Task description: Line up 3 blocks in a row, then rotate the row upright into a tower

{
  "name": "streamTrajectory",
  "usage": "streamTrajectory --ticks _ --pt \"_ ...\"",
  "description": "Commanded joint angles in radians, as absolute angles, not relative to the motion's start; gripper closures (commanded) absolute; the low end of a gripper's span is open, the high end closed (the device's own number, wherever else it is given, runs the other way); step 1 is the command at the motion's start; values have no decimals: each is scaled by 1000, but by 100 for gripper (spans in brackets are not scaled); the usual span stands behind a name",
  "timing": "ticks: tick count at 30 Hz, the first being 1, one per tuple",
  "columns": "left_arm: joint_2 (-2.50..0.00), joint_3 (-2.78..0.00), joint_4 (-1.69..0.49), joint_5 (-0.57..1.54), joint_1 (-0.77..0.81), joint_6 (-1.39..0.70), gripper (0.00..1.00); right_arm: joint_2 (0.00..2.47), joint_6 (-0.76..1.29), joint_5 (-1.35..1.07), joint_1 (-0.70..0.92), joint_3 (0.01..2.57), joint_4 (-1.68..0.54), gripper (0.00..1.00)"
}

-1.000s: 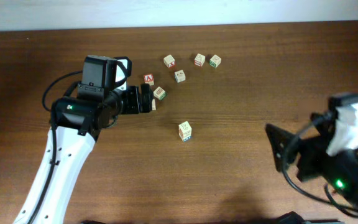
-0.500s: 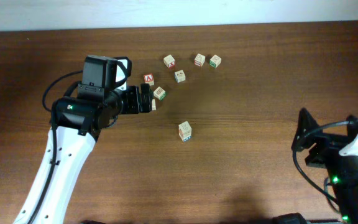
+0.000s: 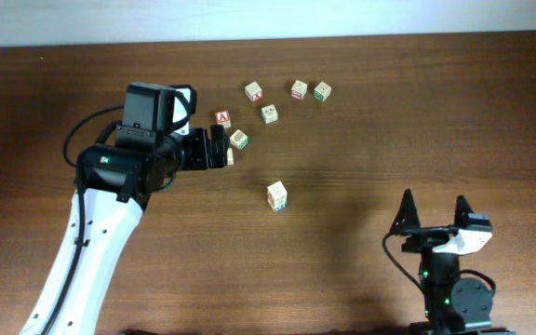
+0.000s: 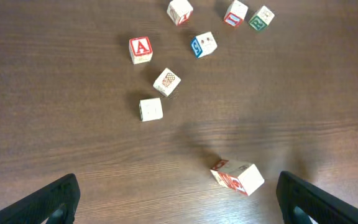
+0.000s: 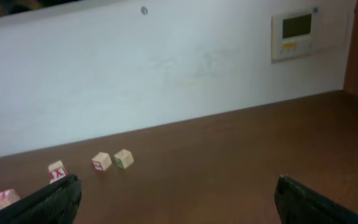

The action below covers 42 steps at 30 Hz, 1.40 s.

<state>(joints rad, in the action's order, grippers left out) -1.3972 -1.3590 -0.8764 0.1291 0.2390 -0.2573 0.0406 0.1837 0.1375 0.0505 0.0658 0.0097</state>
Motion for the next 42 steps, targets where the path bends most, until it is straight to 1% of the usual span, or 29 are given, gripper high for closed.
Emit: streamTrajectory --ticks 1,3,4,23,26,28,30,33,35,38,42 --pt "-1394 -1370 -877 123 237 -249 1 3 181 130 45 5 15 1" --pt "-1394 -1370 -877 122 237 -249 1 3 179 122 45 6 -78 1" --pt "-1394 -1370 -877 123 237 -249 1 3 157 120 45 6 -71 1" --pt "-1394 -1370 -869 120 237 -248 1 4 157 120 45 6 -71 1" --pt "-1364 -1367 -856 73 220 -179 1 4 157 120 45 6 -71 1" --pt "-1290 -1315 -756 67 213 -94 1 4 157 120 45 6 -71 1" --pt "-1186 -1208 -607 63 210 -33 1 4 157 120 45 6 -71 1" --pt "-991 -997 -426 62 149 -28 1 4 157 120 45 6 -71 1" --pt "-797 -786 -300 62 92 -6 1 4 157 120 45 6 -71 1" --pt "-583 -573 -186 62 65 65 1 4 157 120 45 6 -71 1" --pt "-303 -306 -47 62 55 233 1 4 157 120 45 6 -71 1"
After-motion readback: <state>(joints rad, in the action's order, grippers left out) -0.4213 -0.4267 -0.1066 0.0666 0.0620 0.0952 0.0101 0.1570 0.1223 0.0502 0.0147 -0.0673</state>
